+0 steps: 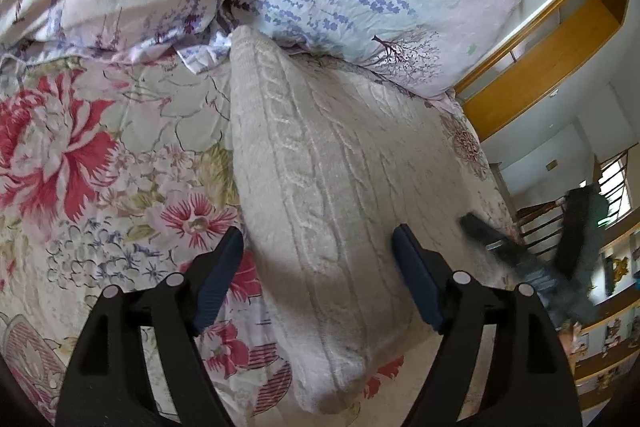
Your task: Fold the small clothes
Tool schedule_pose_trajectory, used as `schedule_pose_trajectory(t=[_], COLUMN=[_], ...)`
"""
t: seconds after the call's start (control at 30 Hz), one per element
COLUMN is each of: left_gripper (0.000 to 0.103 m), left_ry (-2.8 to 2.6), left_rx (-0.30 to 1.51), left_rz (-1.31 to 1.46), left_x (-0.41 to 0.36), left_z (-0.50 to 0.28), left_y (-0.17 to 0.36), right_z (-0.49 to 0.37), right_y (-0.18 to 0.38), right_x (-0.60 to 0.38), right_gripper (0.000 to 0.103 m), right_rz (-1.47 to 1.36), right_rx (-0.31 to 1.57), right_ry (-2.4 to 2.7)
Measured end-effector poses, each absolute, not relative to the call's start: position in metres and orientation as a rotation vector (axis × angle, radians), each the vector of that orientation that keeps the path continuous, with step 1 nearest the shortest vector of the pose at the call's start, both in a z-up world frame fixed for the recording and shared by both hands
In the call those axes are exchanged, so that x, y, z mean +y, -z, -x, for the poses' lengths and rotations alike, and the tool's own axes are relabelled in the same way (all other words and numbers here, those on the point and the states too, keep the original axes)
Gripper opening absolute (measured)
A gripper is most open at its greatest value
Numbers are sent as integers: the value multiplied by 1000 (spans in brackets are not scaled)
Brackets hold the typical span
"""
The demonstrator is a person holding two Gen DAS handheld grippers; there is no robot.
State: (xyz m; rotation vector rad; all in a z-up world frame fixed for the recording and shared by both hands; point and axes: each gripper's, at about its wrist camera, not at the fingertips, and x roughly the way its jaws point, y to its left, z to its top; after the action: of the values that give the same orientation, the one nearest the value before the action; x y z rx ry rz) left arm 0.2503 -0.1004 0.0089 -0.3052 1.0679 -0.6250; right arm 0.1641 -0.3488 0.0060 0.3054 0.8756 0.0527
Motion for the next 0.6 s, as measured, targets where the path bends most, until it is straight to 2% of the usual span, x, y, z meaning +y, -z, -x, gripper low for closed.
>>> schedule_pose_trajectory(t=[0.2, 0.3, 0.6], left_gripper=[77, 77, 76], left_ry=[660, 670, 688], left_rx=[1108, 1120, 1154], left_rz=[391, 435, 549], left_x=[-93, -88, -80], left_z=[-257, -262, -277], left_y=[-8, -11, -9], right_z=[-164, -166, -190], right_y=[-23, -26, 3], right_x=[-376, -404, -441], right_gripper=[63, 73, 74], right_rz=[-475, -617, -884], right_rx=[883, 867, 967], right_ry=[-110, -106, -156])
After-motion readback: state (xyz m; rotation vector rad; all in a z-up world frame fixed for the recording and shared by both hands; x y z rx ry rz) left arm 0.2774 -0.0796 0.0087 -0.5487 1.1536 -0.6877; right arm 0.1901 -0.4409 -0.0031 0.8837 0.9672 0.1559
